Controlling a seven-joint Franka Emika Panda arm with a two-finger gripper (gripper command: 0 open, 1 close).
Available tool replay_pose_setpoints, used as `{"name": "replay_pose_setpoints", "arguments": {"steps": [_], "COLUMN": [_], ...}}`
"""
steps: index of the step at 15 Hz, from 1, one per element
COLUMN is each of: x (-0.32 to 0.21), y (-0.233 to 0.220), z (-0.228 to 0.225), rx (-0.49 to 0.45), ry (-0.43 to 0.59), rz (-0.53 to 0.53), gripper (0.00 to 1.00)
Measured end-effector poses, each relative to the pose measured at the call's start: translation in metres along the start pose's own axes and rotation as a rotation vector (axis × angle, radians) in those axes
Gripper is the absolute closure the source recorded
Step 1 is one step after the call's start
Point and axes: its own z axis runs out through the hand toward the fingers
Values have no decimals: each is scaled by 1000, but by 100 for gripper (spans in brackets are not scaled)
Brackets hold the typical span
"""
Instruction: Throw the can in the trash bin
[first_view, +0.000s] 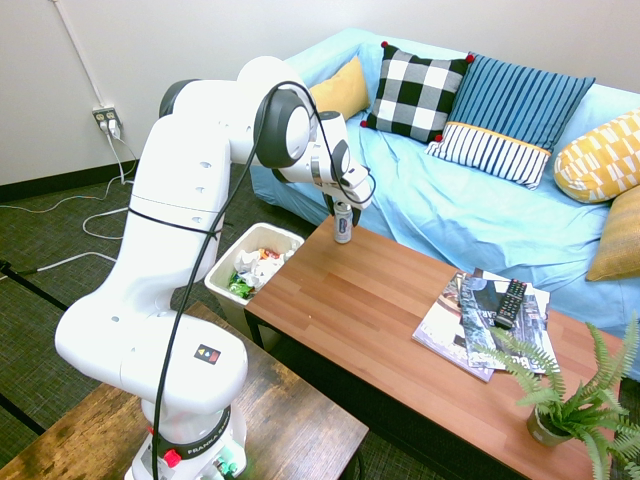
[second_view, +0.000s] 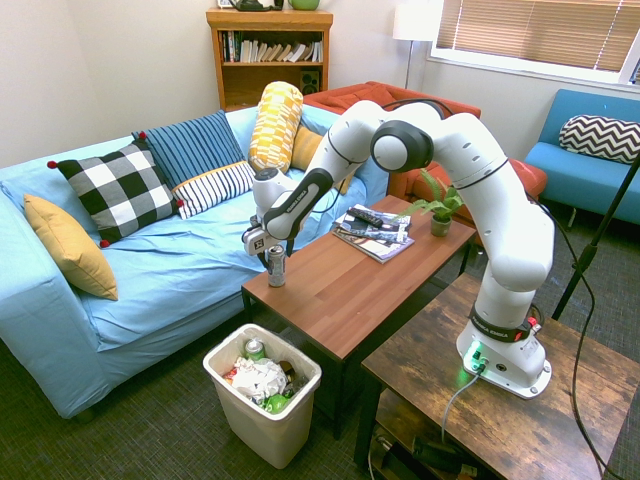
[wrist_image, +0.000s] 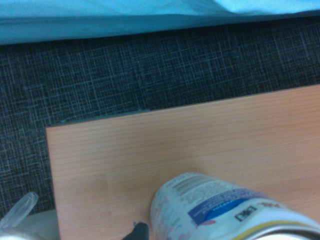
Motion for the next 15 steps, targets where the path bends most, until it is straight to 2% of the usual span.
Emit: {"name": "replay_pose_setpoints", "arguments": {"steps": [15], "x": [10], "y": [5], "z": [2], "rx": [-41], "ry": [-17], "rz": [36], "gripper": [100]}}
